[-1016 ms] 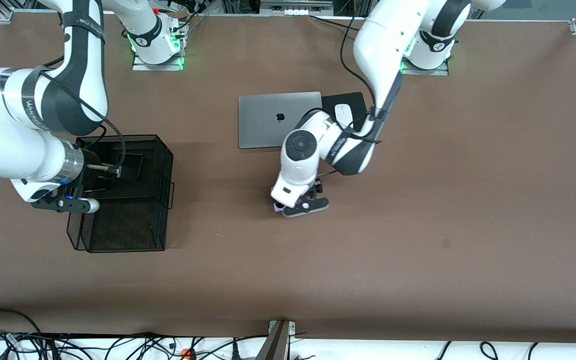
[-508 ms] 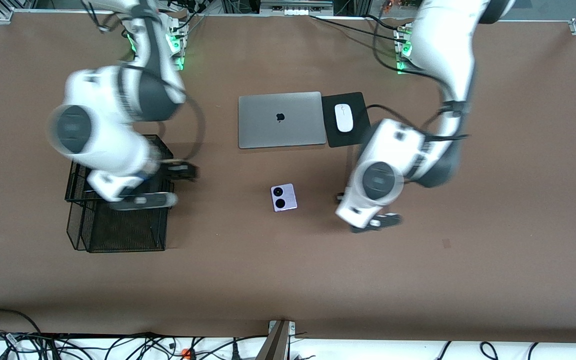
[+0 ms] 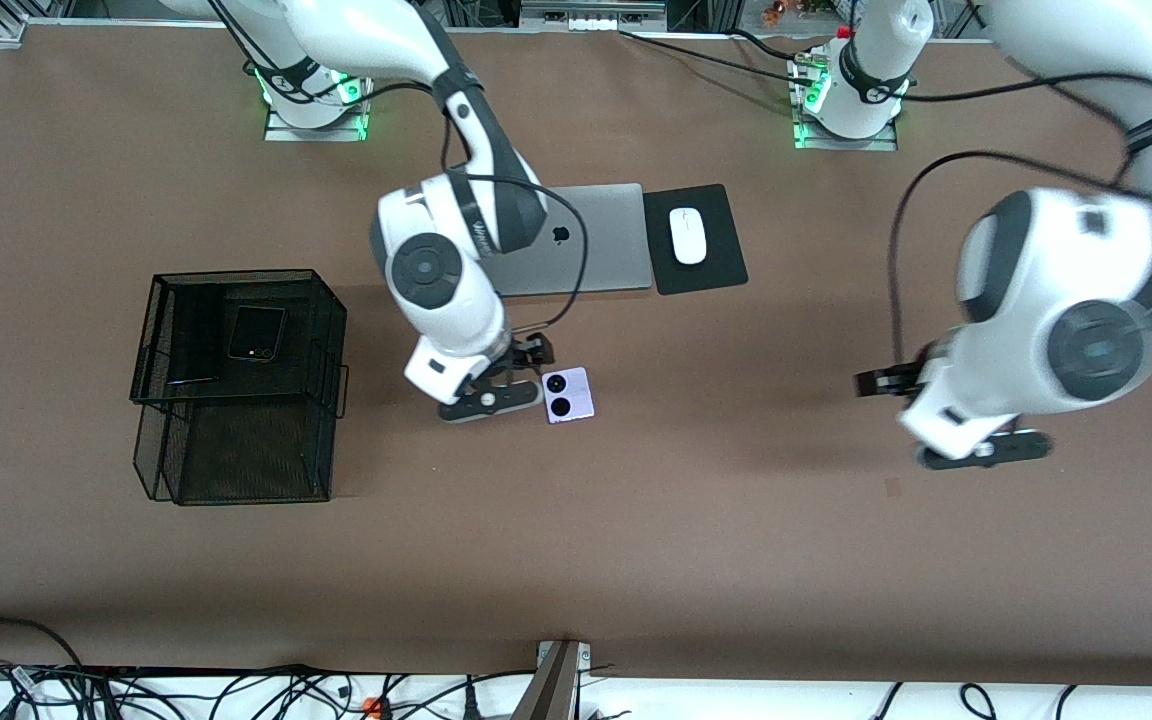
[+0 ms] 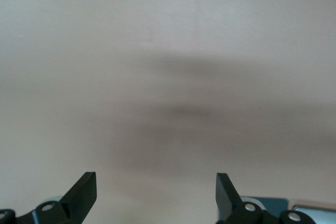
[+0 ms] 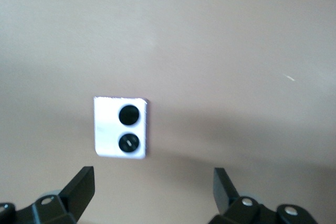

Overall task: Place phones with both arms
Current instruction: 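Withdraw the left gripper while the right gripper reaches the white phone, then grasp the white flip phone with the right gripper and lift it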

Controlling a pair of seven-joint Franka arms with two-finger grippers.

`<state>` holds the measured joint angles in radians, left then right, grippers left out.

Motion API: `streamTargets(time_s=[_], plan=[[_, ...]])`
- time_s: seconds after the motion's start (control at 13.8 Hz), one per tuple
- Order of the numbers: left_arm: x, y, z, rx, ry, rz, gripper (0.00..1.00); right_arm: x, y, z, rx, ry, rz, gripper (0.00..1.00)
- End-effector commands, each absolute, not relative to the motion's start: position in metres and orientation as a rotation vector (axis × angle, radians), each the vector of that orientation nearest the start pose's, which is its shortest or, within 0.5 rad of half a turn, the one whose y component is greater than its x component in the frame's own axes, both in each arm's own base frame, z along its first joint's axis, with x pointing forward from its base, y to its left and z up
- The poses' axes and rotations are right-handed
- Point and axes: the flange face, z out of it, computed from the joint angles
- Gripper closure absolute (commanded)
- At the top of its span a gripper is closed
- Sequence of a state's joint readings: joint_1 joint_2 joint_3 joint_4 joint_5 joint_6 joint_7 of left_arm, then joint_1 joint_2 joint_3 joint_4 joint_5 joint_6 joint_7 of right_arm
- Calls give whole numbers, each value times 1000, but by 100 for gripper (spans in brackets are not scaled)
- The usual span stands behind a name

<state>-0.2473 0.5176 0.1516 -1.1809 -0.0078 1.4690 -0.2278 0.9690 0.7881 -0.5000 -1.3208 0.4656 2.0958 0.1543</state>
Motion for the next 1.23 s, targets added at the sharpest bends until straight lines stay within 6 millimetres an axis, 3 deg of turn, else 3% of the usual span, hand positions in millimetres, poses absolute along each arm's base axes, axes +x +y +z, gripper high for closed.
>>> streamTargets(time_s=[0.0,0.15,0.29,0.44,0.8,1.02,1.16], plan=[[640,-28,544,-3063,-38,277,0,605,471,271,-2991,-356,-205,0],[618,-3,583,-3086,41,250,0,597,487,235,-2980,-332,-258,0],[594,0,604,-3099,58,226,0,592,491,210,-2992,-358,-269,0],[574,-3,621,-3112,191,166,0,589,491,196,-3011,-394,-273,0],[536,-1,632,-3087,402,147,0,581,495,182,-3034,-420,-260,0],[534,16,636,-3057,457,147,0,575,498,169,-3046,-429,-244,0],[536,9,635,-3117,369,124,0,575,499,167,-3045,-433,-255,0]])
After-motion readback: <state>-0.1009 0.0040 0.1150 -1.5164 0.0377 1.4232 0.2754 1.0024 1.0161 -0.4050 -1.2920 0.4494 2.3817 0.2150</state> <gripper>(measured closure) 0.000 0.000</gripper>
